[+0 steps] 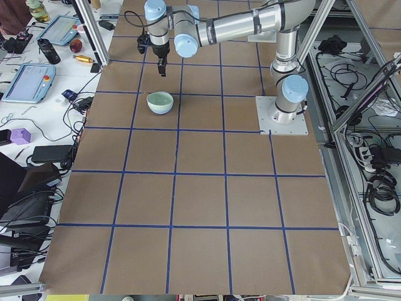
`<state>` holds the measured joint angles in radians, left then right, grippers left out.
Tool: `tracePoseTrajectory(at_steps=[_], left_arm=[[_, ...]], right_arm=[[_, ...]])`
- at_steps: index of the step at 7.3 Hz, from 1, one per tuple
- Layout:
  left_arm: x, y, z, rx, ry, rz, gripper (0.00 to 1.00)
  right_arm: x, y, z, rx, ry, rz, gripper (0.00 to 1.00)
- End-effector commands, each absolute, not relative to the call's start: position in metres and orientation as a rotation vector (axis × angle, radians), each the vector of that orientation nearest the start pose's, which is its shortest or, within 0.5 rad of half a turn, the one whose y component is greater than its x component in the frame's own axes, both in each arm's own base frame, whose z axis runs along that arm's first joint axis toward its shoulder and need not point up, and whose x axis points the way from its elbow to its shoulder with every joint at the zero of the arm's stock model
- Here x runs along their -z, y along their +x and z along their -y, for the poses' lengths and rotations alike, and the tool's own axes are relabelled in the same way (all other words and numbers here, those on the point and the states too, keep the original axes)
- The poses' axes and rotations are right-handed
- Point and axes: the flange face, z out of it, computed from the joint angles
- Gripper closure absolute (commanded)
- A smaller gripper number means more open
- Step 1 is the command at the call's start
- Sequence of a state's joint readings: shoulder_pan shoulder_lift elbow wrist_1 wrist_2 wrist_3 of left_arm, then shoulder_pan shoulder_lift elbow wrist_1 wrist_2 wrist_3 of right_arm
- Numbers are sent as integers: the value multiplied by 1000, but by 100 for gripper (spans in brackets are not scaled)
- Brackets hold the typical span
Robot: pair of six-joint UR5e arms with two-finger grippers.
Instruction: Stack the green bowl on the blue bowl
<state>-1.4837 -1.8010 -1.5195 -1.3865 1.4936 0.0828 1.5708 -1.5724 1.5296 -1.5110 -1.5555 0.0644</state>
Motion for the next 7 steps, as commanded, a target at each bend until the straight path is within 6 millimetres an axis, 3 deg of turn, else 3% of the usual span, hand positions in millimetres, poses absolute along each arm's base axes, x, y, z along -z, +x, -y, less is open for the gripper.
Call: tracePoseTrajectory(at_steps=[1, 2, 5, 7], left_arm=[[-468, -109, 541, 10, -85, -3199, 3], [-480, -113, 531, 44, -61, -3107, 0], [-511, -127, 502, 73, -60, -3169, 0], [-515, -126, 499, 82, -101, -3161, 0]], right_arm=[[-503, 135, 489, -27, 101, -3125, 0], [-503, 135, 489, -27, 101, -3125, 0], [-503, 135, 489, -27, 101, -3125, 0], [-503, 135, 489, -27, 101, -3125, 0]])
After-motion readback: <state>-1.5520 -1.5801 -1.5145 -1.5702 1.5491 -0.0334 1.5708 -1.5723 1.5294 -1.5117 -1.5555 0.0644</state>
